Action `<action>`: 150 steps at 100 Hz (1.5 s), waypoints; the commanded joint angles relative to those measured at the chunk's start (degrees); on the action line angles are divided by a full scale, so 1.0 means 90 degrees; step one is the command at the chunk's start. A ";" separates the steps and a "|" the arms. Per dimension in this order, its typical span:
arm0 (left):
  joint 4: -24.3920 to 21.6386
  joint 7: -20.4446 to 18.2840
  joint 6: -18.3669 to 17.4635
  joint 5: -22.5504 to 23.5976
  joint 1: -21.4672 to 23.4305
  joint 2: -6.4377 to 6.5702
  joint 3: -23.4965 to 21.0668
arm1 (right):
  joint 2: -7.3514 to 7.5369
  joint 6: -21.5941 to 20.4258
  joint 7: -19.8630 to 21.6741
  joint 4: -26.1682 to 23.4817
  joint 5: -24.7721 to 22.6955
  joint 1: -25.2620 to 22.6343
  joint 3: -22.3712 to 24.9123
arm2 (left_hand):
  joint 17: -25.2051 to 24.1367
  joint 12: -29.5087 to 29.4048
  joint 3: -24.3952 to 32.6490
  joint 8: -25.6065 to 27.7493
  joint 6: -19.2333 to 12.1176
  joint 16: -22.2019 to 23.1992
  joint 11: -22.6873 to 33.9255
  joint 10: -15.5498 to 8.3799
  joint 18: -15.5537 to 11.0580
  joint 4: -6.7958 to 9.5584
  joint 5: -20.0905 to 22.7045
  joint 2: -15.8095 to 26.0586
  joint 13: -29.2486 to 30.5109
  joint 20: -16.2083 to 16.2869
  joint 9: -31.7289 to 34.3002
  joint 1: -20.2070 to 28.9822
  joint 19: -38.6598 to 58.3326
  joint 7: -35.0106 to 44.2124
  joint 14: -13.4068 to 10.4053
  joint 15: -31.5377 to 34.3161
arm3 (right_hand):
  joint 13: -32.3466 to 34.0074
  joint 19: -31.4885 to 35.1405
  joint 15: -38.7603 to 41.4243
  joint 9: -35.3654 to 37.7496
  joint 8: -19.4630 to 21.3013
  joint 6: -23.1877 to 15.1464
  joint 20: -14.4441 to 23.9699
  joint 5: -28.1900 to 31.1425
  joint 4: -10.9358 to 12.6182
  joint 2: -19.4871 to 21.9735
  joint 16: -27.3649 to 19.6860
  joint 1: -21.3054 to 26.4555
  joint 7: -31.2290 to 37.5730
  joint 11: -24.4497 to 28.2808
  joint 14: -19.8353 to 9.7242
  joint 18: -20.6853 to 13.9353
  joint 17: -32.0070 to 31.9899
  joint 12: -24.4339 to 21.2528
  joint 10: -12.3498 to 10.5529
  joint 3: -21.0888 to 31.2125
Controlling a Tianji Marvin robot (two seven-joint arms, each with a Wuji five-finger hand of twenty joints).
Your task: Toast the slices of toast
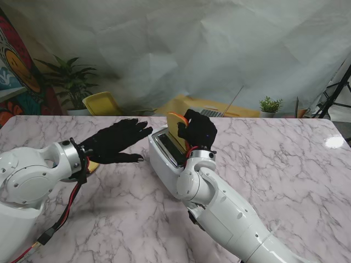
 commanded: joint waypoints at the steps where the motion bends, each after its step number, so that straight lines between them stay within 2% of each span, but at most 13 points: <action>1: -0.0016 -0.0040 0.0026 0.0017 -0.0037 -0.0022 0.0047 | 0.0108 0.0034 -0.0042 -0.0097 -0.0107 -0.0146 0.0034 | -0.0042 0.0101 -0.0032 0.0059 0.0183 0.0046 -0.0089 -0.0020 -0.0116 0.0079 -0.0228 0.0325 -0.0175 -0.0005 -0.0300 -0.0034 -0.0215 -0.0072 0.0039 -0.0111 | -0.0001 0.0171 -0.0330 0.0477 -0.0144 -0.1049 0.0040 0.0122 0.0228 0.0121 -0.0141 0.0223 0.0436 -0.0066 -0.0119 -0.0094 -0.0044 -0.0171 0.0077 0.0594; 16: 0.0000 -0.0015 0.0036 0.0029 -0.0066 -0.0027 0.0096 | 0.0189 0.0186 0.0137 -0.0349 -0.0212 -0.0226 0.0101 | -0.0042 0.0102 -0.0032 0.0063 0.0193 0.0049 -0.0091 -0.0016 -0.0114 0.0079 -0.0228 0.0318 -0.0178 -0.0002 -0.0301 -0.0027 -0.0216 -0.0075 0.0046 -0.0114 | -0.0008 0.0237 -0.0494 0.0486 -0.0402 -0.0894 0.0068 0.0197 0.0288 0.0025 -0.0282 0.0299 0.0330 -0.0220 0.0024 0.0063 -0.0123 -0.0357 0.0167 0.0334; 38: -0.0024 0.0010 0.0027 0.0063 -0.0021 -0.0031 0.0068 | 0.0341 0.0861 0.0877 -0.0766 -0.0315 -0.0266 0.0150 | -0.0040 0.0108 -0.0034 0.0071 0.0199 0.0062 -0.0090 -0.0016 -0.0119 0.0077 -0.0227 0.0327 -0.0174 0.0004 -0.0300 -0.0015 -0.0214 -0.0073 0.0040 -0.0108 | -0.0038 0.0248 -0.0951 0.0439 -0.0556 -0.0922 0.0107 0.0228 0.0333 0.0041 -0.0530 0.0312 0.0259 -0.0463 0.0229 0.0278 -0.0365 -0.0586 0.0145 0.0121; 53: -0.0053 -0.0012 0.0052 0.0074 0.0022 -0.0030 0.0026 | 0.0452 0.1132 0.1319 -0.1033 -0.0340 -0.0359 0.0198 | -0.0044 0.0105 -0.0032 0.0076 0.0195 0.0063 -0.0094 -0.0014 -0.0116 0.0078 -0.0227 0.0326 -0.0180 0.0007 -0.0303 -0.0008 -0.0217 -0.0073 0.0051 -0.0113 | -0.0073 0.0138 -0.1956 0.0028 -0.0447 -0.1189 0.0301 0.0152 0.0402 0.0268 -0.0931 0.0307 0.0139 -0.0557 0.0550 0.0596 -0.0930 -0.0637 0.0136 -0.0200; 58: -0.0058 -0.0006 0.0061 0.0079 0.0030 -0.0032 0.0026 | 0.0511 0.1272 0.1530 -0.1181 -0.0387 -0.0414 0.0208 | -0.0042 0.0104 -0.0033 0.0078 0.0194 0.0063 -0.0094 -0.0007 -0.0117 0.0078 -0.0227 0.0322 -0.0178 0.0006 -0.0302 -0.0005 -0.0217 -0.0073 0.0051 -0.0114 | -0.0095 0.0026 -0.2730 -0.0367 -0.0378 -0.1319 0.0414 0.0104 0.0446 0.0412 -0.1181 0.0306 0.0072 -0.0613 0.0664 0.0672 -0.1253 -0.0620 0.0162 -0.0398; 64: -0.0055 0.0004 0.0060 0.0087 0.0028 -0.0034 0.0039 | 0.0599 0.1439 0.1809 -0.1365 -0.0486 -0.0474 0.0217 | -0.0042 0.0101 -0.0032 0.0080 0.0198 0.0061 -0.0096 -0.0001 -0.0115 0.0078 -0.0227 0.0308 -0.0179 0.0007 -0.0303 0.0004 -0.0218 -0.0073 0.0058 -0.0115 | -0.0434 -0.0106 -0.3362 -0.0916 -0.0333 -0.1428 0.0501 0.0108 0.0459 0.0467 -0.1264 0.0288 0.0011 -0.0672 0.0730 0.0677 -0.1646 -0.0629 0.0233 -0.0529; 75: -0.0039 0.0025 0.0065 0.0098 0.0009 -0.0038 0.0079 | 0.0744 0.1733 0.2288 -0.1693 -0.0631 -0.0572 0.0231 | -0.0041 0.0098 -0.0030 0.0082 0.0195 0.0060 -0.0095 -0.0004 -0.0117 0.0079 -0.0227 0.0320 -0.0179 0.0008 -0.0302 0.0008 -0.0219 -0.0074 0.0061 -0.0116 | -0.1681 -0.0548 -0.4288 -0.2389 -0.0313 -0.1555 0.0626 0.0159 0.0458 0.0465 -0.1231 0.0280 -0.0096 -0.0757 0.0865 0.0605 -0.2630 -0.0638 0.0566 -0.0643; 81: -0.0025 0.0045 0.0067 0.0095 0.0001 -0.0042 0.0100 | 0.0826 0.1813 0.2517 -0.1837 -0.0711 -0.0620 0.0242 | -0.0039 0.0098 -0.0031 0.0084 0.0193 0.0060 -0.0095 -0.0004 -0.0119 0.0078 -0.0227 0.0317 -0.0179 0.0008 -0.0303 0.0010 -0.0218 -0.0073 0.0063 -0.0115 | -0.2457 -0.0801 -0.4477 -0.3103 -0.0306 -0.1589 0.0652 0.0173 0.0454 0.0444 -0.1264 0.0292 -0.0140 -0.0760 0.0883 0.0532 -0.3155 -0.0677 0.0683 -0.0672; 90: -0.0011 0.0045 0.0060 0.0096 -0.0023 -0.0040 0.0125 | 0.0935 0.1937 0.2824 -0.2008 -0.0822 -0.0677 0.0254 | -0.0041 0.0096 -0.0033 0.0087 0.0195 0.0061 -0.0095 -0.0006 -0.0115 0.0078 -0.0228 0.0322 -0.0178 0.0011 -0.0303 0.0007 -0.0217 -0.0073 0.0059 -0.0114 | -0.3252 -0.1047 -0.4479 -0.3719 -0.0325 -0.1611 0.0658 0.0178 0.0452 0.0433 -0.1358 0.0303 -0.0176 -0.0752 0.0863 0.0431 -0.3666 -0.0758 0.0755 -0.0695; 111: 0.0020 0.0087 0.0063 0.0113 -0.0069 -0.0049 0.0165 | 0.1127 0.2054 0.3336 -0.2257 -0.1016 -0.0783 0.0270 | -0.0042 0.0094 -0.0035 0.0093 0.0197 0.0061 -0.0094 -0.0006 -0.0113 0.0077 -0.0228 0.0319 -0.0179 0.0015 -0.0302 0.0010 -0.0217 -0.0072 0.0064 -0.0114 | -0.3737 -0.1236 -0.4450 -0.4054 -0.0435 -0.1540 0.0643 0.0222 0.0436 0.0317 -0.1485 0.0301 -0.0209 -0.0775 0.0854 0.0348 -0.3994 -0.0840 0.0763 -0.0655; 134: 0.0031 0.0113 0.0078 0.0125 -0.0085 -0.0055 0.0197 | 0.1222 0.2157 0.3672 -0.2363 -0.1026 -0.0835 0.0242 | -0.0042 0.0091 -0.0033 0.0098 0.0190 0.0060 -0.0096 -0.0006 -0.0110 0.0079 -0.0227 0.0306 -0.0179 0.0015 -0.0303 0.0019 -0.0220 -0.0073 0.0060 -0.0115 | -0.3963 -0.1381 -0.4531 -0.4218 -0.0550 -0.1458 0.0634 0.0077 0.0464 0.0321 -0.1617 0.0318 -0.0285 -0.0807 0.0853 0.0291 -0.4160 -0.0900 0.0753 -0.0809; 144: 0.0024 0.0116 0.0074 0.0131 -0.0074 -0.0055 0.0188 | 0.1255 0.2182 0.3808 -0.2387 -0.1025 -0.0818 0.0195 | -0.0042 0.0088 -0.0029 0.0099 0.0197 0.0058 -0.0097 0.0005 -0.0111 0.0080 -0.0229 0.0310 -0.0181 0.0016 -0.0306 0.0020 -0.0220 -0.0074 0.0064 -0.0117 | -0.4125 -0.1465 -0.4590 -0.4439 -0.0560 -0.1279 0.0641 -0.0304 0.0490 0.0246 -0.1699 0.0273 -0.0363 -0.0816 0.0851 0.0253 -0.4253 -0.0927 0.0810 -0.1014; 150: 0.0014 0.0109 0.0072 0.0135 -0.0061 -0.0053 0.0174 | 0.1287 0.2197 0.3915 -0.2423 -0.1045 -0.0810 0.0166 | -0.0041 0.0089 -0.0031 0.0100 0.0189 0.0059 -0.0095 -0.0006 -0.0110 0.0080 -0.0228 0.0310 -0.0178 0.0017 -0.0303 0.0017 -0.0219 -0.0074 0.0062 -0.0114 | -0.4349 -0.1544 -0.4664 -0.4755 -0.0616 -0.0995 0.0644 -0.0853 0.0502 0.0214 -0.1759 0.0194 -0.0589 -0.0852 0.0861 0.0213 -0.4371 -0.0950 0.0862 -0.1203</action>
